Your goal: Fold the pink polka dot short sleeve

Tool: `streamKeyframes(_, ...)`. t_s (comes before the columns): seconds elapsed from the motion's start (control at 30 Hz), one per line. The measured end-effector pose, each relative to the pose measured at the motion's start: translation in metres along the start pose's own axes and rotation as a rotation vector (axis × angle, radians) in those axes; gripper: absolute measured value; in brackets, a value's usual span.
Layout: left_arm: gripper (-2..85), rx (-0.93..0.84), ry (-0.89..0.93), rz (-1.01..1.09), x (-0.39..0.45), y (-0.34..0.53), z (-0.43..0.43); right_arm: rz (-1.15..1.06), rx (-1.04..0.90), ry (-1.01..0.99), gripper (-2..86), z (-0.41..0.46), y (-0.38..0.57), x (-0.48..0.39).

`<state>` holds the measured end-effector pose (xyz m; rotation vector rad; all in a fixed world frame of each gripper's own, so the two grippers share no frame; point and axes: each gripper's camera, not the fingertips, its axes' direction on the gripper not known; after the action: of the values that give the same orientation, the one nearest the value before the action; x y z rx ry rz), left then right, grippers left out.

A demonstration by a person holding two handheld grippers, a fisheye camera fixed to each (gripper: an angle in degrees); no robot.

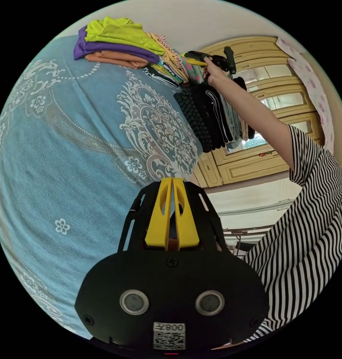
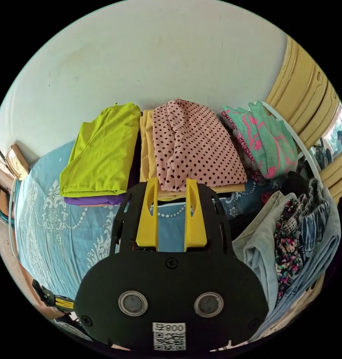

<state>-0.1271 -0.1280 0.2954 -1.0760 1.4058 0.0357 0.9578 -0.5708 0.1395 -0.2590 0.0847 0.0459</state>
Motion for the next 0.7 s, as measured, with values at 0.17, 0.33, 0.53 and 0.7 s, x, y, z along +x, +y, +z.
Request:
streamKeyframes(0.17, 0.1, 0.011, -0.006, -0.013, 0.008, 0.023, -0.014, 0.029, -0.045, 0.032, 2.4, -0.005, -0.006, -0.002)
streamKeyframes(0.33, 0.1, 0.040, -0.015, 0.005, 0.026, 0.046, -0.038, 0.024, 0.048, -0.085, 0.8, -0.069, -0.010, -0.003)
streamKeyframes(0.53, 0.3, 0.123, -0.028, 0.042, 0.060, 0.086, -0.080, -0.037, 0.257, -0.332, 0.4, -0.207, -0.016, -0.011)
streamKeyframes(0.7, 0.8, 0.261, -0.095, 0.091, 0.098, 0.133, -0.141, -0.201, 0.362, -0.447, 0.5, -0.323, -0.007, -0.056)
